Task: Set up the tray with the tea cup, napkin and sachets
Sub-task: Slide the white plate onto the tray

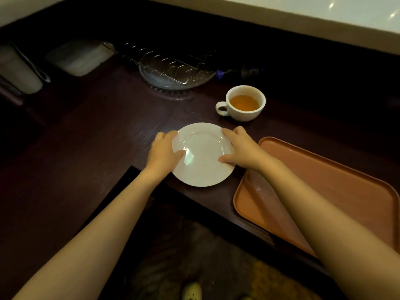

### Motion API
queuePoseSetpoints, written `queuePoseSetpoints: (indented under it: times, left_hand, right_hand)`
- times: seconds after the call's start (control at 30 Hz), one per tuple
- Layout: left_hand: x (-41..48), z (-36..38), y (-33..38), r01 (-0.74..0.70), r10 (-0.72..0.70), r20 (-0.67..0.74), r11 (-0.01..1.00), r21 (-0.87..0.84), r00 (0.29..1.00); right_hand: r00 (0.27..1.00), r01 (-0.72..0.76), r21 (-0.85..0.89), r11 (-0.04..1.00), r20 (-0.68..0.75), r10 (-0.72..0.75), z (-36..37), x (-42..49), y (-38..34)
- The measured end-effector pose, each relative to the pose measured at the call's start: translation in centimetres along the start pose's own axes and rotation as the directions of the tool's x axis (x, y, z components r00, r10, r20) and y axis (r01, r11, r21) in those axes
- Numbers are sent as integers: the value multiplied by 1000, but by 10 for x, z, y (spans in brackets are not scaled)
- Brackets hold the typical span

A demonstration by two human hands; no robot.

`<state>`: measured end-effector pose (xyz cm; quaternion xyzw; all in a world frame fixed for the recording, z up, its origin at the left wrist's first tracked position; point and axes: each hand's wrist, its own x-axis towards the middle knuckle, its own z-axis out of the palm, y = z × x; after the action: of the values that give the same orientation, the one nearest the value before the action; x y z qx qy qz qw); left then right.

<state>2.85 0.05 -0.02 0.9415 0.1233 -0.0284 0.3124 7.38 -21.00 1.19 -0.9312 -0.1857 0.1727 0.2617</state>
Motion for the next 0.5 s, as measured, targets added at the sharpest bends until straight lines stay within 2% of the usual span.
queuePoseSetpoints:
  times: [0.27,0.5]
  left_hand:
    - [-28,28,59,-120,120,16,993,-14,993]
    - [-62,75,119,-265,260,141,964,21,955]
  right_hand:
    - [987,-104,81,991,-116,113,-28,-64,50]
    - [949,-256,106,961,-163,271,-41,-137,101]
